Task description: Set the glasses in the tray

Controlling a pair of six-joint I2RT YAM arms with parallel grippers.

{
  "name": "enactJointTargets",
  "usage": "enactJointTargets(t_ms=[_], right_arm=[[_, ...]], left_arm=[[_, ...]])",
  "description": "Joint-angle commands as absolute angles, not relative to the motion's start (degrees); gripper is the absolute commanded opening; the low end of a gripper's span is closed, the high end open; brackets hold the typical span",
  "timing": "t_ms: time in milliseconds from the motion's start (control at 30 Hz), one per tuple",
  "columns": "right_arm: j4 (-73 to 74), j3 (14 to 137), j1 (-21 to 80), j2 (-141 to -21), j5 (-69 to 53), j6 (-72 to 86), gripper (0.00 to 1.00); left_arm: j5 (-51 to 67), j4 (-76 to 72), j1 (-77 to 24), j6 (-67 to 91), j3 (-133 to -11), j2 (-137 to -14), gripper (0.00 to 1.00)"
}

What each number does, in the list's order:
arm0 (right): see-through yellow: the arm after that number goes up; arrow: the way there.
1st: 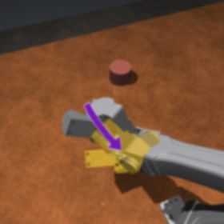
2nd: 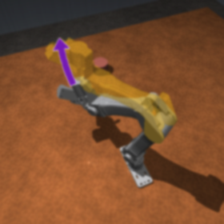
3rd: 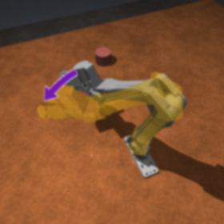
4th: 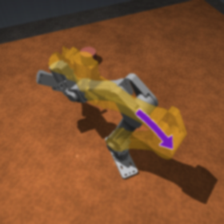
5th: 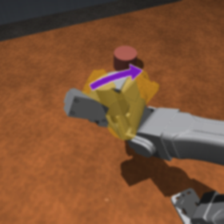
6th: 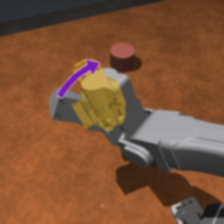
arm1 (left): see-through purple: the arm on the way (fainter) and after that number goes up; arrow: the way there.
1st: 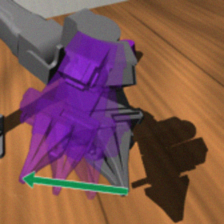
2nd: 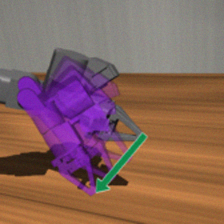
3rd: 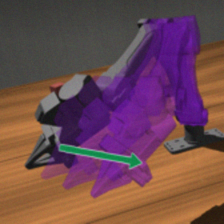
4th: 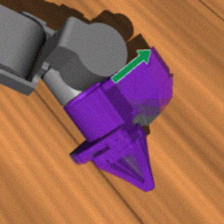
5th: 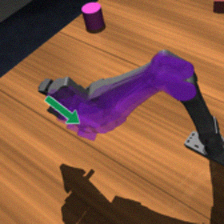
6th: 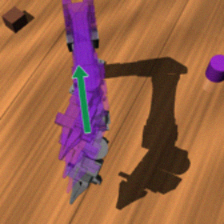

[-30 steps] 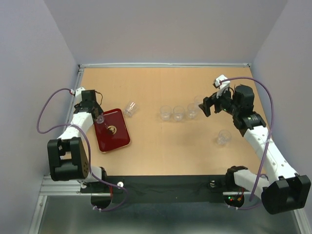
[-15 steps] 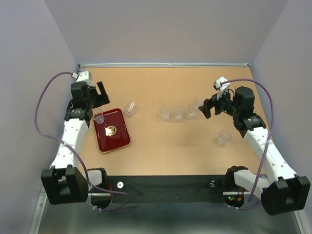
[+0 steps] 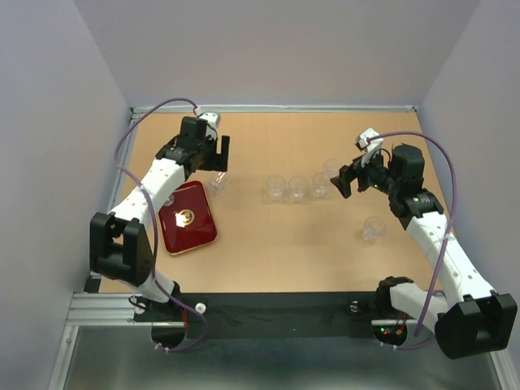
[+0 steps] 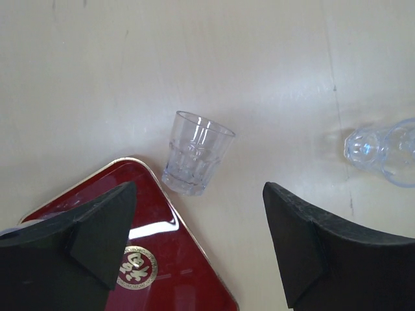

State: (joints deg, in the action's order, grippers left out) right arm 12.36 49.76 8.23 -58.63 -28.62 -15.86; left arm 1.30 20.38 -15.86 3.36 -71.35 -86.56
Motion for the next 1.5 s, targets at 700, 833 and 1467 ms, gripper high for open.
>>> enactJointTargets(t_ms=[700,833,1467], right_arm=[[9.9,48.6,7.8,-58.8,-30.2,-16.4,1.0],[9.9,48.5,7.8,-58.6,-30.5,-16.5,1.0],[9.9,48.0,7.5,-58.6,-32.5,-16.4,1.0]], left_arm=[[0.4,23.3,-20.1,-14.2,-76.6,-104.8,0.84],[-3.0,22.2,-20.6,-14.0,-77.0,-106.1,0.82],[-3.8,14.6,-24.7,-9.8,-72.2,-100.8,0.29]])
